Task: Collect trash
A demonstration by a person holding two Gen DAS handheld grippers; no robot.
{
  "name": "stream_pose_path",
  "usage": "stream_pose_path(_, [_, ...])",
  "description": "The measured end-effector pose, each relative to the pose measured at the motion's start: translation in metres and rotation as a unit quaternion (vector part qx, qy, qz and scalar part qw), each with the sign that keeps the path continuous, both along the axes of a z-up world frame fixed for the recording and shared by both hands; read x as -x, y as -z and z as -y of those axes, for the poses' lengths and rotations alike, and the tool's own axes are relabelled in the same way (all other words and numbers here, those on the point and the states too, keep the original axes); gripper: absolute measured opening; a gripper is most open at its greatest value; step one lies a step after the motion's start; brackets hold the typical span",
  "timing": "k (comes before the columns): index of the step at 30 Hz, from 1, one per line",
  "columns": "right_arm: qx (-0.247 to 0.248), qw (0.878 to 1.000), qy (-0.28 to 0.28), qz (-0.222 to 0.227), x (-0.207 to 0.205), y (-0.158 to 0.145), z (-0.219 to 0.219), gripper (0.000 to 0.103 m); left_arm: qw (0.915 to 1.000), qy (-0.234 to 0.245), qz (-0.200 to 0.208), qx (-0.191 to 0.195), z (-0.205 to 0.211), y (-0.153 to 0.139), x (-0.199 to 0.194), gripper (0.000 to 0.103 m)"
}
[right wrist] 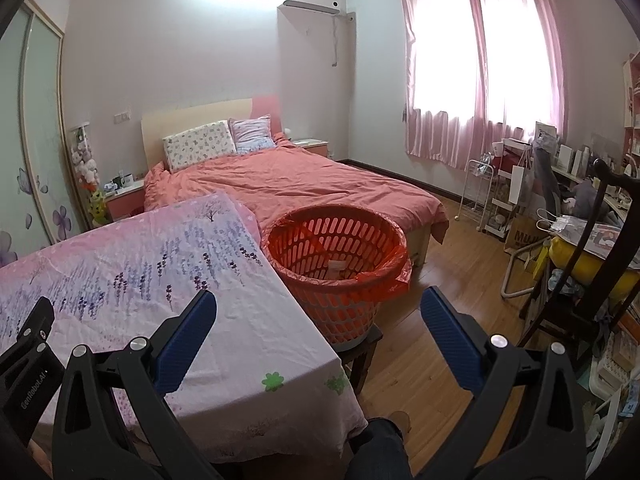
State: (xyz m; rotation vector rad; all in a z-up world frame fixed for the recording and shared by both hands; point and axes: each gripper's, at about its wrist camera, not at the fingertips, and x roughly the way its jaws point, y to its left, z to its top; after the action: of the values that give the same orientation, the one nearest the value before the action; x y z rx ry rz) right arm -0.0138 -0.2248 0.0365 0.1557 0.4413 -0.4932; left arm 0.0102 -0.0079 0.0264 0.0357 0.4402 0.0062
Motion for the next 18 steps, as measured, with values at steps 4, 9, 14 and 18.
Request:
stream_pose_path(4, [0.000,1.000,0.000,0.001,-0.0001,-0.0002,0.0007,0.101,1.0000,0.005,0.001,-0.001,0.0036,-0.0005,0.0007,0.099])
stream_pose_path(9, [0.000,1.000,0.001,0.001,-0.0003,0.0001,0.0009,0.101,1.0000,0.007,-0.001,0.000,0.0058,-0.0009,0.0003,0.099])
stream_pose_path(14, [0.000,1.000,0.001,0.002,0.0002,-0.0006,0.0019,0.101,1.0000,0.009,-0.001,0.000,0.0084,-0.0014,0.0009,0.099])
stream_pose_path(18, [0.000,1.000,0.002,0.002,0.0007,-0.0013,0.0023,0.101,1.0000,0.009,-0.001,0.001,0.0090,-0.0013,0.0011,0.099])
